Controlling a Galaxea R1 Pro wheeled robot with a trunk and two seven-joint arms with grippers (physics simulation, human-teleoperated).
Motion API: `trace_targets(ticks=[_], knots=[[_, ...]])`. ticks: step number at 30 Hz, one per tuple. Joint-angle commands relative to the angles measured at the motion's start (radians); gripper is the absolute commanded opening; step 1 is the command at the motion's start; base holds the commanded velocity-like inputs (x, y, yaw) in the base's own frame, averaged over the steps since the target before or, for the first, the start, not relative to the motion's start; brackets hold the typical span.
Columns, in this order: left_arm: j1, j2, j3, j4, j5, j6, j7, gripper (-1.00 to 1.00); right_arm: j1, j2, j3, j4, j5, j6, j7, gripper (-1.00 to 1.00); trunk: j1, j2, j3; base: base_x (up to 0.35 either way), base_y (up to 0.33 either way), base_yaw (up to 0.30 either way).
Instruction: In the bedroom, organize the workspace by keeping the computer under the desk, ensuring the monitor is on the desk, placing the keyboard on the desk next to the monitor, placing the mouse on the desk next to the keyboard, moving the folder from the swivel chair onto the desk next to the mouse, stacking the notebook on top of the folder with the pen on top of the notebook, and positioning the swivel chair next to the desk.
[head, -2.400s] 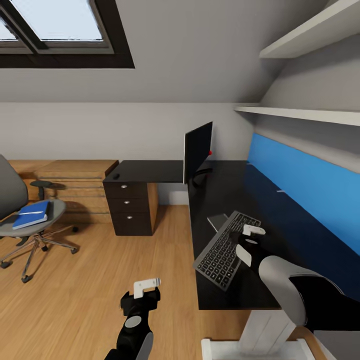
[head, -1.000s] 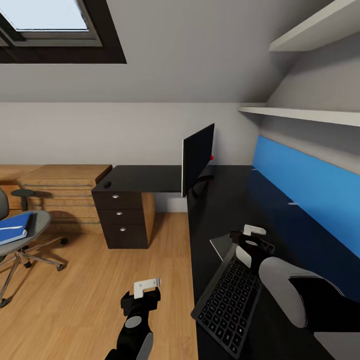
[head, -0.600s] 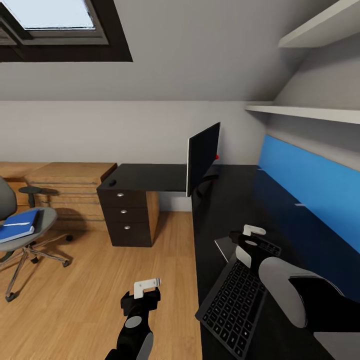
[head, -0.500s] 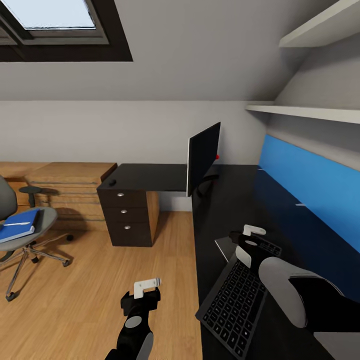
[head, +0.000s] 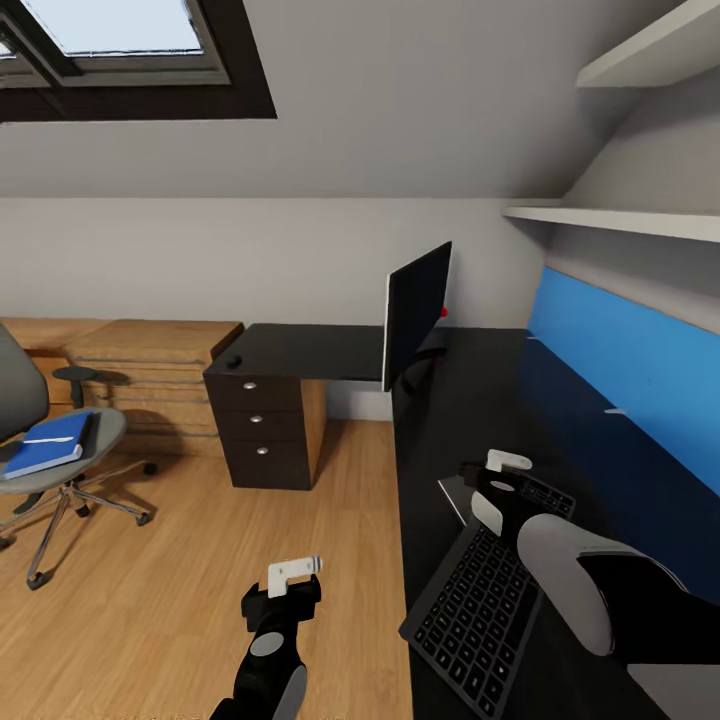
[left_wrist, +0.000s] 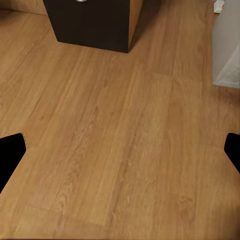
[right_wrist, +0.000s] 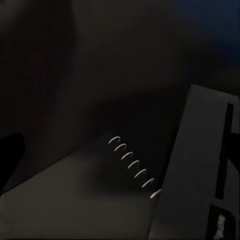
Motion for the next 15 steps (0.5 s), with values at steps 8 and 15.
trace_targets(ticks=[8,15], knots=[[-0.002,0.000,-0.002,-0.001,0.008,0.003,0.008,1.00,-0.001,-0.003,0.002,0.001,-0.009,-0.005,-0.002,1.00,0.000,-0.001,-0.007,0.000,0.000,0.099],[-0.001,0.000,-0.002,-0.001,0.009,0.003,0.008,1.00,-0.001,-0.006,0.002,0.001,-0.007,-0.004,-0.039,1.00,0.000,-0.001,-0.007,0.000,0.000,0.012]])
